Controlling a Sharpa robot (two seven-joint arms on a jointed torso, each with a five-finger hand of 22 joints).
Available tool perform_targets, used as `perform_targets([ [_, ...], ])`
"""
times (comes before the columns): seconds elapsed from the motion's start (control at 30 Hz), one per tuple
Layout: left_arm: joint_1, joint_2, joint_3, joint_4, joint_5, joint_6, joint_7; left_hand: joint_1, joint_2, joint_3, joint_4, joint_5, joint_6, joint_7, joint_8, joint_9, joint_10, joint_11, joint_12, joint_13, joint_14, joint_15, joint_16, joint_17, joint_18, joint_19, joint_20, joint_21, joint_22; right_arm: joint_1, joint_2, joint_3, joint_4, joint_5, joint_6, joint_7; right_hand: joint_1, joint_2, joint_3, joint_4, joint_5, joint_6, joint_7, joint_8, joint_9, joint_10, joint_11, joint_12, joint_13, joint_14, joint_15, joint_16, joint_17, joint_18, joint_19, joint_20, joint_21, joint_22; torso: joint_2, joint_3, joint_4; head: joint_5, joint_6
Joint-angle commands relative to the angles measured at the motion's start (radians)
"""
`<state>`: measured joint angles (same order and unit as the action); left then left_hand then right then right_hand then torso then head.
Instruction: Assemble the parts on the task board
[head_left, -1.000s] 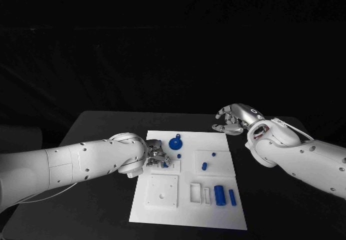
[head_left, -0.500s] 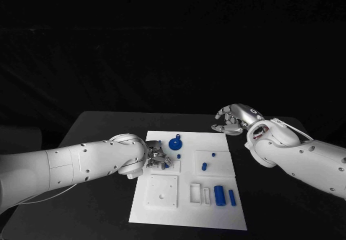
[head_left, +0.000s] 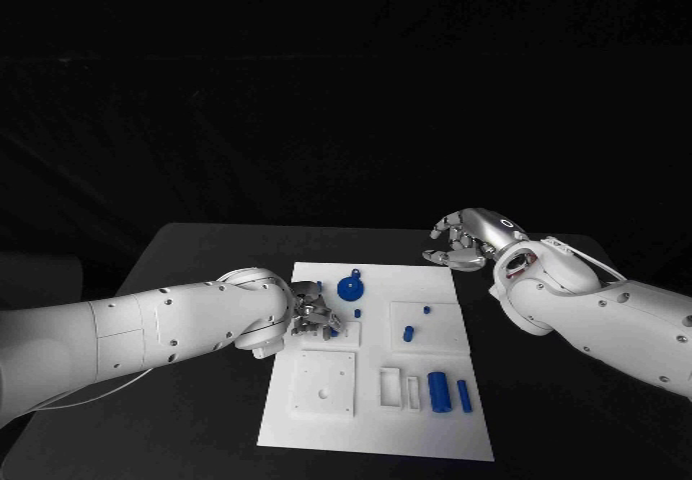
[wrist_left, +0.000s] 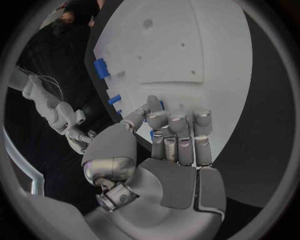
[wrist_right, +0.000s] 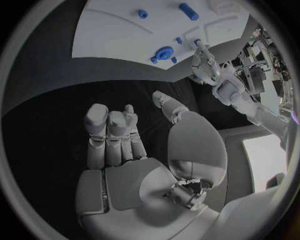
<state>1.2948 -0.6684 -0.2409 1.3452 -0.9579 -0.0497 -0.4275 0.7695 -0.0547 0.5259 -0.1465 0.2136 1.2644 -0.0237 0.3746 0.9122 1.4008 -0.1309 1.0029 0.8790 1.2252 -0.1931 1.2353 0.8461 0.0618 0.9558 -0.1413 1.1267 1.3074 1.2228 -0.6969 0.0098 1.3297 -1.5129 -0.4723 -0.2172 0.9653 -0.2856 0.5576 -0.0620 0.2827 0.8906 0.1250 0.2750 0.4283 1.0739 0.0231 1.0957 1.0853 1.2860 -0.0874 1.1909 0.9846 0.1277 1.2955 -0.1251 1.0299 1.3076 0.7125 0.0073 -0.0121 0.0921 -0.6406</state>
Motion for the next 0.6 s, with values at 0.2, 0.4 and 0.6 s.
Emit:
perform_targets([
  [0.2, 0.000, -0.014, 0.001, 0.009, 0.007, -0.008, 0.013, -0.012, -0.099, 0.020, 0.084, -0.146, -0.006, -0.004, -0.008, 0.002, 0.001, -0.001, 0.002, -0.011, -0.005, -0.001, 0.005, -0.006, 0.025, -0.009, -0.132, -0.001, 0.002, 0.000, -0.002, 0.000, 0.000, -0.004, 0.006, 0.005, 0.004, -0.002, -0.003, 0.008, 0.006, -0.005, 0.011, 0.006, 0.002, -0.003, -0.001, 0.007, -0.001, 0.007, -0.001, -0.006, 0.001, 0.134, 0.000, -0.005, -0.003, 0.004, 0.000, -0.0005, -0.0004, -0.002, 0.000],
  [0.4, 0.000, -0.030, 0.005, 0.023, 0.011, -0.012, 0.016, -0.008, -0.178, 0.054, 0.171, -0.162, -0.008, -0.002, -0.008, 0.007, 0.002, 0.000, 0.004, -0.016, -0.007, -0.002, 0.007, -0.008, 0.027, -0.007, -0.131, 0.001, 0.000, 0.000, -0.003, 0.001, -0.003, -0.004, 0.004, 0.005, 0.004, -0.002, -0.004, 0.009, 0.007, -0.006, 0.011, 0.006, 0.002, -0.003, -0.001, 0.007, -0.002, 0.007, -0.001, -0.007, 0.001, 0.134, 0.000, -0.005, -0.004, 0.004, 0.000, -0.0012, 0.0003, -0.004, 0.001],
  [0.6, 0.004, -0.046, 0.032, 0.032, 0.052, -0.017, 0.023, 0.004, -0.205, 0.061, 0.201, -0.163, -0.014, -0.001, -0.009, 0.012, 0.000, 0.001, 0.003, -0.017, -0.010, -0.003, 0.007, -0.008, 0.027, -0.008, -0.130, 0.003, 0.000, 0.000, -0.003, 0.001, -0.006, -0.004, 0.004, 0.006, 0.003, -0.002, -0.005, 0.010, 0.007, -0.006, 0.011, 0.006, 0.001, -0.003, -0.001, 0.007, -0.002, 0.007, -0.001, -0.007, 0.001, 0.134, 0.000, -0.005, -0.004, 0.005, -0.001, -0.0005, 0.0008, -0.003, 0.003],
])
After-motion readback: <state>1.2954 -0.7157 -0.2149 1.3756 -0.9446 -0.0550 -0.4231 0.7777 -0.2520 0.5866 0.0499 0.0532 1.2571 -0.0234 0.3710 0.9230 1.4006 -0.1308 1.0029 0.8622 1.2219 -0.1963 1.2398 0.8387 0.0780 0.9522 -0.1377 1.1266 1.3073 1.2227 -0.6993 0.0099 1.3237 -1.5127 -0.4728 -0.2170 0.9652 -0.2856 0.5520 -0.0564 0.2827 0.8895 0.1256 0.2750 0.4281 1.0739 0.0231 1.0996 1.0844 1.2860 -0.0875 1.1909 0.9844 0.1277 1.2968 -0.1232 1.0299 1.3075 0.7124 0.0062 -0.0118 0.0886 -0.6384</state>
